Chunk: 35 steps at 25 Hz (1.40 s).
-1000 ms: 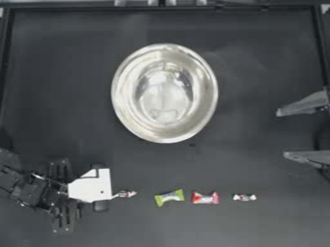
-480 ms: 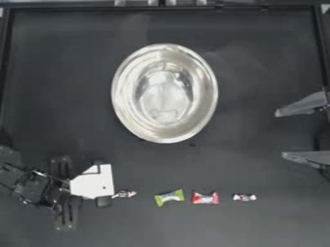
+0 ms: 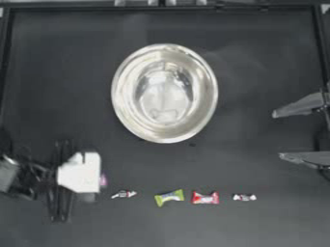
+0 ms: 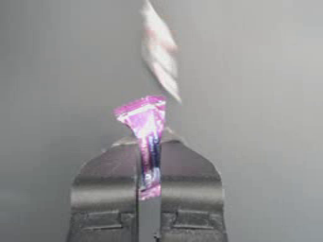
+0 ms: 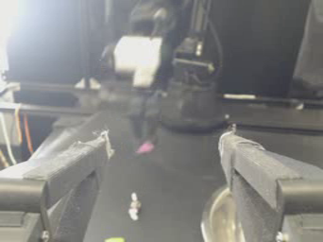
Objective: Put candies in bowl
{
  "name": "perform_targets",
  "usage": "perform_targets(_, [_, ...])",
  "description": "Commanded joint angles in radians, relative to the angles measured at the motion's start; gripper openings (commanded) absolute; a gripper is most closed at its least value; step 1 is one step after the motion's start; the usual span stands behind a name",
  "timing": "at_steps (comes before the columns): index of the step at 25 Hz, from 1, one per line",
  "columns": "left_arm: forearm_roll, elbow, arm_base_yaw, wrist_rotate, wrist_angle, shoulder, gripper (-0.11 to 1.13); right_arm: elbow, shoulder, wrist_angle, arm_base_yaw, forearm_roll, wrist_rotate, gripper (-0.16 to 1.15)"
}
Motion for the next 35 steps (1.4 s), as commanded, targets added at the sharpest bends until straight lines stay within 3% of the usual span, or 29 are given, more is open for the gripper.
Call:
perform_targets(1, [0.094,-0.006,0.104,0.012,-0.008,-0.117,0.24,-0.031,0.011,-0.003,-0.002,0.003,0.000,0.98])
perform_targets(6, [0.153,-0.003,0.262,0.104,-0.112,-0.166,0.25,-0.032,0.011,-0.003,-0.003,0.012,0.000,0.98])
perform_targets(11, [0.155,-0.012,0.416,0.232,-0.268,-0.138,0.25,-0.028,0.011,-0.003,-0.009,0.017,-0.002,0.98])
perform_targets(16, [0.153,-0.048,0.518,0.305,-0.387,-0.058,0.25,-0.031,0.011,-0.003,-0.011,0.017,0.000,0.99])
perform_targets(24, [0.153,-0.169,0.594,0.390,-0.462,0.147,0.25,-0.028,0.011,-0.008,-0.015,0.017,0.000,0.98])
perform_targets(35, [0.152,-0.229,0.621,0.388,-0.543,0.293,0.29,-0.015,0.011,-0.006,-0.029,0.017,0.000,0.98])
